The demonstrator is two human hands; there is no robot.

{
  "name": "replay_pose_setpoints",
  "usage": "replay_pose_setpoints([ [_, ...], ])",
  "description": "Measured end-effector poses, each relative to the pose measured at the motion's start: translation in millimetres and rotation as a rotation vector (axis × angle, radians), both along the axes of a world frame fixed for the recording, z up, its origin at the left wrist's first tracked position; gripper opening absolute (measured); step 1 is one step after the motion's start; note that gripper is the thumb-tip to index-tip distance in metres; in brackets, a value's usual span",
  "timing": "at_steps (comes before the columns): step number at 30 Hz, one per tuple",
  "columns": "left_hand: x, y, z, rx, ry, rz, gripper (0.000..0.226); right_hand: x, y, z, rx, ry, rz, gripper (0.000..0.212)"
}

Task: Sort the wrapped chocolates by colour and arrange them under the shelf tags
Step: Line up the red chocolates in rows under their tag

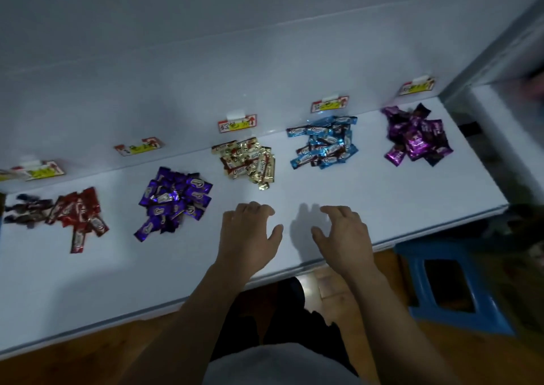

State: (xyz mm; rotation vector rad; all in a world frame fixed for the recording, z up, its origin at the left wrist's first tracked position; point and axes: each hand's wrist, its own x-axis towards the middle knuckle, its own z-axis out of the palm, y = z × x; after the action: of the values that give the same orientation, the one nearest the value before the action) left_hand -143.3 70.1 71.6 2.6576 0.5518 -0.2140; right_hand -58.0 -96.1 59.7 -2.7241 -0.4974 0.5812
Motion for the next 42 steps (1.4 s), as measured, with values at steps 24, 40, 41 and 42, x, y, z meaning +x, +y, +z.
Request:
replay_pose_setpoints([
  [24,-81.5,97.4,2.2,0.069,-0.182,0.276,0.033,-60.3,135.8,5.9,0.192,-0.096,0.236,0.046],
  [40,-223.8,228.8,-13.4,0.118,-0.129,0.448,0.039,-179.9,278.7,-9.0,0.335,-0.005,0.290,0.044],
  [41,-224.4,225.8,-12.2,0.130,-0.147,0.481,0.040,-176.7,278.9,-9.7,0.351,-0.002,0.309,0.044],
  [42,-224.7,223.2,-11.1,0.140,-0.159,0.510,0.040,-173.8,280.2,-10.8,0.368,-0.004,0.329,0.044],
])
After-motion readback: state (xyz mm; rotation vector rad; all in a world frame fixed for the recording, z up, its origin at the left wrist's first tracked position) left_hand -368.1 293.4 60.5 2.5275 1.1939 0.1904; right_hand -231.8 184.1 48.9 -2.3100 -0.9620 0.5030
